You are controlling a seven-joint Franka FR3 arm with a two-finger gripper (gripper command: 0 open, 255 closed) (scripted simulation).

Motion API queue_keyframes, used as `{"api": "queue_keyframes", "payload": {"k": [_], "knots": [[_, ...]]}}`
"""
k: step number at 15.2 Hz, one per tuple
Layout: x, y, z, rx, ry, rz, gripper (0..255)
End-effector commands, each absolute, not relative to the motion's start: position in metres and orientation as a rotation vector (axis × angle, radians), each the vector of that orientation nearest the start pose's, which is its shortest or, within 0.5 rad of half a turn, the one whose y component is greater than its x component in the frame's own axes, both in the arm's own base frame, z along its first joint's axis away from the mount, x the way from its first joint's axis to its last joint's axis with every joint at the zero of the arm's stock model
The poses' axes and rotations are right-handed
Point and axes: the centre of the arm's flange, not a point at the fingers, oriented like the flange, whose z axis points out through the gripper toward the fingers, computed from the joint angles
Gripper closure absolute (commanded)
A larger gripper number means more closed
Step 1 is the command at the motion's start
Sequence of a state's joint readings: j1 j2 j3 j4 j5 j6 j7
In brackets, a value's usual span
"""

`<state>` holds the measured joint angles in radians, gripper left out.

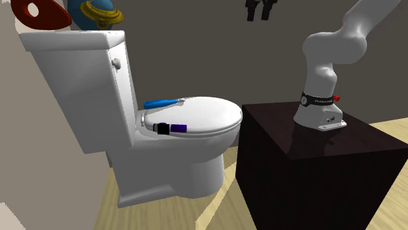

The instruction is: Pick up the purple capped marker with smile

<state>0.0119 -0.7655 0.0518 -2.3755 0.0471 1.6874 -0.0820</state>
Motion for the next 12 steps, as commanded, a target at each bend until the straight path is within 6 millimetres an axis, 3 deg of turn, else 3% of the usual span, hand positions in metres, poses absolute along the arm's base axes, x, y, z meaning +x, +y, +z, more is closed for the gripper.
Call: {"api": "queue_keyframes", "payload": {"k": [1, 12], "knots": [[0.323, 0.030, 0.585, -3.123, -0.202, -0.120, 0], [0.410, -0.001, 0.474, -3.093, -0.181, -0.142, 0]]}}
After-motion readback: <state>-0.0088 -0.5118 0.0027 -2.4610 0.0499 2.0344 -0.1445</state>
